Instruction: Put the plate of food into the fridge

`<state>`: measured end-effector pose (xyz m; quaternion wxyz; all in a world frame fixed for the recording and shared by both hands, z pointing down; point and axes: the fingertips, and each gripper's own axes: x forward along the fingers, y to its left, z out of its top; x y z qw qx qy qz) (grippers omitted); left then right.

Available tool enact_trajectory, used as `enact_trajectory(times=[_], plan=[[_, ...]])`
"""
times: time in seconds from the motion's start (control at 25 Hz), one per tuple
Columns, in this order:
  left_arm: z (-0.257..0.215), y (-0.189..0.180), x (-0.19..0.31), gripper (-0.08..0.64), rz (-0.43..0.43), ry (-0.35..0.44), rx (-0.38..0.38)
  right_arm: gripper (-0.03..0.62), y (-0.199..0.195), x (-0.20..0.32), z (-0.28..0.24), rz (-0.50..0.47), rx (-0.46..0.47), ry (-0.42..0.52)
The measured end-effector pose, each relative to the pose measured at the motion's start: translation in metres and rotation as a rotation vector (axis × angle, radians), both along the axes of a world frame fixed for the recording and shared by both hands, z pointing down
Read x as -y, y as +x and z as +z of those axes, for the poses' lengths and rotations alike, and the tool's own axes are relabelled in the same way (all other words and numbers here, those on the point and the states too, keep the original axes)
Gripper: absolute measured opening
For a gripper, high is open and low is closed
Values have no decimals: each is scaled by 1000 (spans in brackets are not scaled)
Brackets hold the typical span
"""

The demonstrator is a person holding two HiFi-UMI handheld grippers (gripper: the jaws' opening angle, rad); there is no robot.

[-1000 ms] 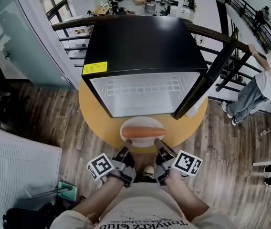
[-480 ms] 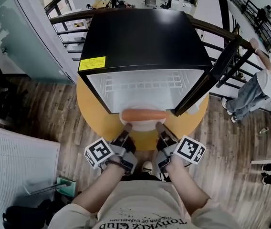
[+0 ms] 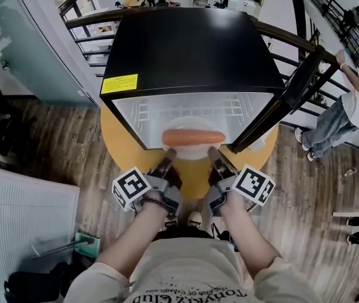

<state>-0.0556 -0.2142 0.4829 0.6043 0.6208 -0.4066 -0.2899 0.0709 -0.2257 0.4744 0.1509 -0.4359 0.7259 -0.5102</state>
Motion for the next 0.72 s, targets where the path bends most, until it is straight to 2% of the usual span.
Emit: enact_trajectory(times=[0.72], plan=[[2, -13, 75, 32, -32, -35, 27, 51, -12, 76, 2, 29, -10, -22]])
